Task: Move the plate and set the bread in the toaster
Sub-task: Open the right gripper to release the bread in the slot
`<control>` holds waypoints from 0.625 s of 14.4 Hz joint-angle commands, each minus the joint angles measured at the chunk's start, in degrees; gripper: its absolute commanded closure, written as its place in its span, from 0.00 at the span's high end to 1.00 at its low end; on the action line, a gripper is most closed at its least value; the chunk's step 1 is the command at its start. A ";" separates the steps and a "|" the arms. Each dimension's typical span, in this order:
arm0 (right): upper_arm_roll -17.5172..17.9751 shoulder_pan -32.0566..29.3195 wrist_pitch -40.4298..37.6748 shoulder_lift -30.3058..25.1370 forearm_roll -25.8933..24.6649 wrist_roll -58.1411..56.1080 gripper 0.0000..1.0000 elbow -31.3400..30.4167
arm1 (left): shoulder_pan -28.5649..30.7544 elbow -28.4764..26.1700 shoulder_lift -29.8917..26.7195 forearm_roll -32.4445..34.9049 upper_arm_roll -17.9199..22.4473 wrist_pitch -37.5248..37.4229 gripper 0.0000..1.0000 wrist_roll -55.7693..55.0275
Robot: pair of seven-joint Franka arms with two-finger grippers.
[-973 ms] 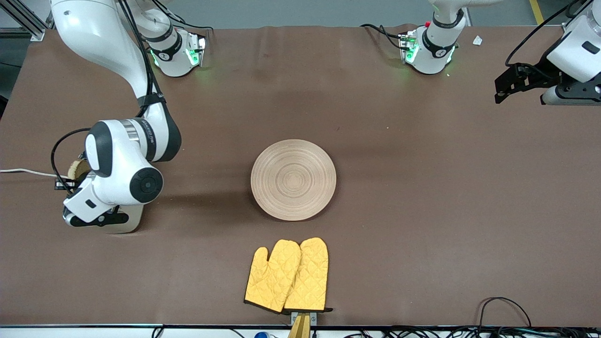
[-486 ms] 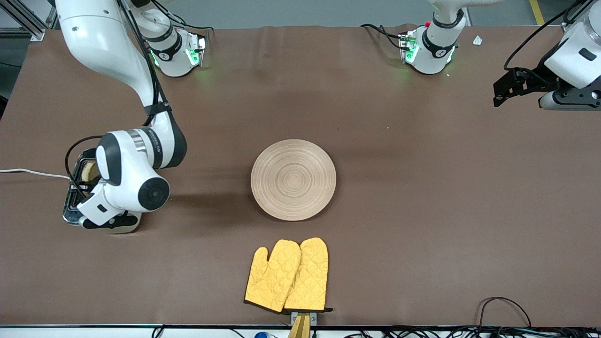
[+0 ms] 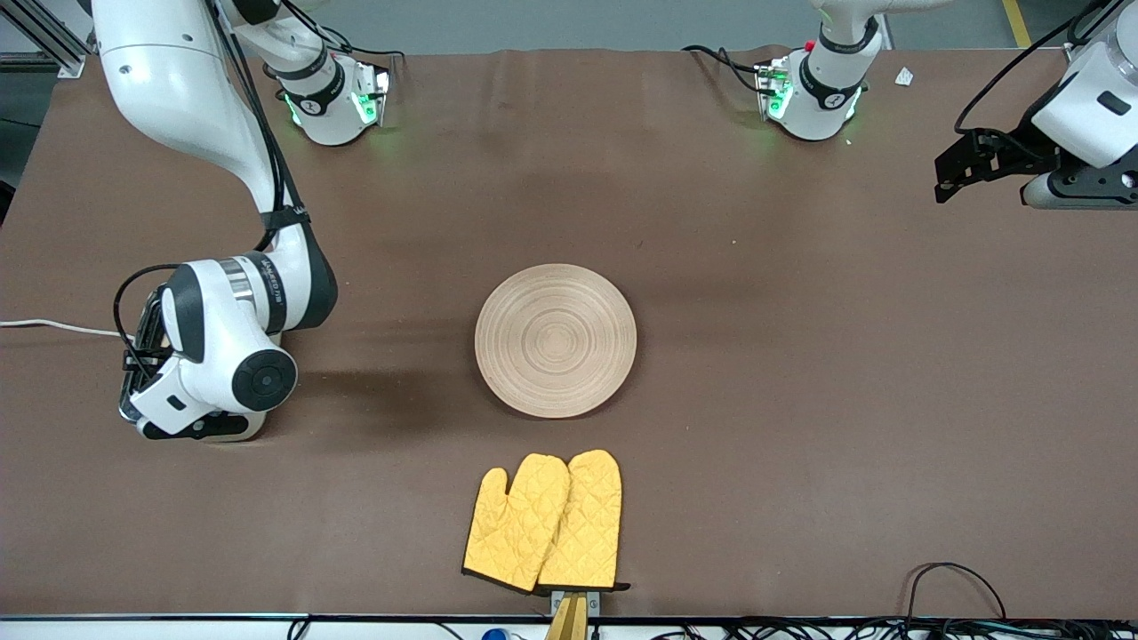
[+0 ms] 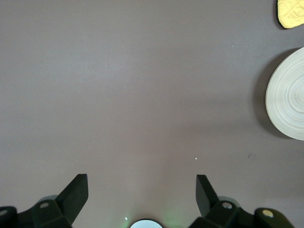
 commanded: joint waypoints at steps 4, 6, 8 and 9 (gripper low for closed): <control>0.62 4.81 -3.79 -6.55 6.78 0.18 1.00 8.06 | 0.52 -0.06 -0.21 -0.11 0.01 0.55 1.00 0.99; 0.53 4.63 -4.68 -8.57 11.78 0.17 1.00 11.15 | 0.44 0.29 -0.21 -0.11 0.10 0.55 1.00 1.08; 0.26 4.28 -4.50 -12.25 14.87 0.35 1.00 11.69 | 0.52 1.17 -0.21 -0.11 0.10 0.46 1.00 0.82; 0.00 3.32 -4.50 -14.62 18.45 0.35 1.00 11.69 | 0.44 1.26 -0.21 -0.03 0.10 0.46 1.00 0.21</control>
